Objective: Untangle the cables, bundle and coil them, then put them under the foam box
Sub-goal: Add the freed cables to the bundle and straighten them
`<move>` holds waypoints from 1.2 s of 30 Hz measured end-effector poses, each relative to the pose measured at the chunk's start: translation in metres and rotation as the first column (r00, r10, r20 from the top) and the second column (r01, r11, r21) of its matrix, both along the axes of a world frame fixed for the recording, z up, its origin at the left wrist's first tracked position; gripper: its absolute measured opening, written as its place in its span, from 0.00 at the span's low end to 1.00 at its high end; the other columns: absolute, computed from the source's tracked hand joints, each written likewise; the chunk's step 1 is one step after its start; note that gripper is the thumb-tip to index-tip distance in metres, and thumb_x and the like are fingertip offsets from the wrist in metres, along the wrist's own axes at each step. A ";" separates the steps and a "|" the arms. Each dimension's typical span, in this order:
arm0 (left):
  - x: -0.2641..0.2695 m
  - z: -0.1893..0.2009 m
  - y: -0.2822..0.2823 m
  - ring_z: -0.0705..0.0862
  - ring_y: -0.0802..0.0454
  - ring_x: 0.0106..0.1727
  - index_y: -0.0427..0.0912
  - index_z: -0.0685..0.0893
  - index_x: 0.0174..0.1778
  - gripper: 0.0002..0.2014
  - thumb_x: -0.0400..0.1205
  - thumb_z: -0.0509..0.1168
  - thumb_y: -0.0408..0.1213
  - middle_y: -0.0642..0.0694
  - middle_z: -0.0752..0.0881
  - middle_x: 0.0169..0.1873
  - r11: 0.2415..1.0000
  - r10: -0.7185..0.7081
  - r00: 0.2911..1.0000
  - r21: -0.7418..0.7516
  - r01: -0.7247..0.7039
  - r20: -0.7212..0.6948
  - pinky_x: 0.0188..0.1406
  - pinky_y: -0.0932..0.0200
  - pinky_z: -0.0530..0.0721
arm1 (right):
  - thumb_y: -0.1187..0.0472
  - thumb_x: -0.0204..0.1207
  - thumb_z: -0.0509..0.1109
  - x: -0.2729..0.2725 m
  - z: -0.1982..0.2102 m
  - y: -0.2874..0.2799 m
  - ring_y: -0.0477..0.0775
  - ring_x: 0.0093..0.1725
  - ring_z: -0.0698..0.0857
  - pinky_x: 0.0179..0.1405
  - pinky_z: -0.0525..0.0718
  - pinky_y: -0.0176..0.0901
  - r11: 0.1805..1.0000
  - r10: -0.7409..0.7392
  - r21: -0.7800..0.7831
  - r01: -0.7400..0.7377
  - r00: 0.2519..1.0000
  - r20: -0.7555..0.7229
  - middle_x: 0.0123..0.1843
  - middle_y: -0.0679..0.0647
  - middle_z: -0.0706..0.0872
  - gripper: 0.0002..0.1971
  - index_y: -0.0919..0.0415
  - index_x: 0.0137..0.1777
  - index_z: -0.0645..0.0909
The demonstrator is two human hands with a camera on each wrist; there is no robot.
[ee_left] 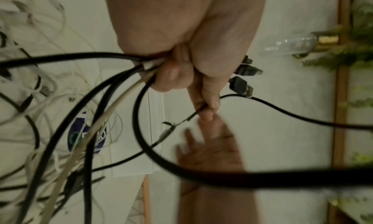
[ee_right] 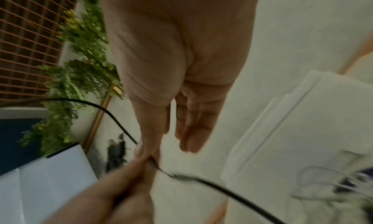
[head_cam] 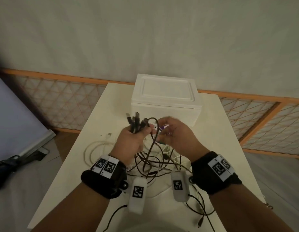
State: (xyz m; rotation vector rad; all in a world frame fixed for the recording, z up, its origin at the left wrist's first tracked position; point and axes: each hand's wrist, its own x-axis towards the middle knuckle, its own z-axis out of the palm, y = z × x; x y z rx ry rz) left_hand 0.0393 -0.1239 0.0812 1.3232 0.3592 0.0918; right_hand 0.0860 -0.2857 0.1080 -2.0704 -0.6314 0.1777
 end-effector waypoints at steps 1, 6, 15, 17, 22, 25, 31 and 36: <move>0.000 0.001 0.002 0.63 0.53 0.19 0.44 0.92 0.42 0.07 0.80 0.69 0.36 0.44 0.89 0.34 0.998 0.006 0.999 -0.065 -0.003 0.046 0.20 0.62 0.60 | 0.58 0.68 0.79 0.000 -0.009 -0.003 0.39 0.36 0.83 0.37 0.79 0.34 0.984 0.066 -0.168 -0.066 0.998 -0.006 0.40 0.40 0.84 0.10 0.46 0.46 0.82; 0.001 -0.003 -0.001 0.58 0.58 0.16 0.47 0.90 0.51 0.11 0.74 0.73 0.42 0.42 0.86 0.40 0.993 -0.072 0.988 -0.084 0.084 0.138 0.20 0.60 0.55 | 0.56 0.75 0.73 -0.002 -0.023 -0.006 0.41 0.28 0.77 0.32 0.73 0.37 0.963 0.040 -0.266 -0.035 0.999 0.015 0.28 0.45 0.80 0.08 0.49 0.34 0.83; 0.002 -0.009 -0.016 0.64 0.56 0.17 0.45 0.90 0.41 0.08 0.78 0.70 0.27 0.50 0.85 0.25 0.977 -0.163 0.986 0.134 0.167 -0.038 0.16 0.65 0.63 | 0.61 0.70 0.78 0.004 0.009 0.002 0.43 0.41 0.86 0.42 0.85 0.35 0.966 -0.139 0.214 0.144 0.989 -0.041 0.40 0.44 0.87 0.09 0.49 0.48 0.84; 0.005 -0.004 -0.014 0.65 0.57 0.17 0.49 0.91 0.35 0.15 0.77 0.67 0.23 0.51 0.85 0.24 0.997 -0.054 0.998 0.051 0.053 0.012 0.17 0.66 0.62 | 0.63 0.72 0.76 0.005 -0.005 -0.001 0.44 0.38 0.85 0.39 0.85 0.36 0.992 -0.049 0.108 0.066 0.988 -0.150 0.43 0.48 0.86 0.11 0.56 0.53 0.82; 0.010 0.001 -0.011 0.62 0.60 0.14 0.42 0.88 0.42 0.09 0.80 0.65 0.27 0.48 0.90 0.38 0.964 0.051 0.988 -0.264 -0.010 0.146 0.15 0.67 0.58 | 0.58 0.72 0.77 0.004 -0.024 -0.003 0.48 0.45 0.84 0.47 0.82 0.40 0.989 0.127 -0.038 -0.141 0.959 -0.254 0.46 0.44 0.85 0.13 0.45 0.53 0.80; 0.012 0.001 -0.011 0.62 0.62 0.13 0.46 0.89 0.40 0.09 0.77 0.66 0.29 0.48 0.91 0.43 0.932 0.024 0.986 -0.361 0.037 0.163 0.13 0.69 0.61 | 0.59 0.77 0.71 0.006 -0.024 0.004 0.42 0.35 0.80 0.43 0.81 0.42 0.953 0.113 -0.275 -0.125 0.992 -0.059 0.41 0.48 0.83 0.04 0.57 0.49 0.83; 0.001 -0.040 -0.020 0.67 0.59 0.19 0.43 0.87 0.54 0.12 0.76 0.72 0.29 0.43 0.89 0.43 0.964 -0.259 0.952 0.013 0.265 -0.161 0.18 0.64 0.64 | 0.64 0.79 0.64 0.005 0.012 0.006 0.59 0.40 0.85 0.41 0.86 0.55 0.972 -0.142 0.195 0.133 0.989 0.034 0.38 0.53 0.86 0.12 0.45 0.39 0.78; -0.009 -0.058 -0.016 0.81 0.66 0.24 0.41 0.86 0.43 0.03 0.80 0.69 0.29 0.53 0.86 0.29 0.850 -0.378 0.872 0.257 0.460 -0.312 0.29 0.69 0.81 | 0.54 0.73 0.63 -0.003 0.042 -0.011 0.59 0.36 0.83 0.44 0.85 0.62 0.829 -0.136 0.542 0.139 0.990 -0.046 0.32 0.46 0.85 0.06 0.42 0.39 0.80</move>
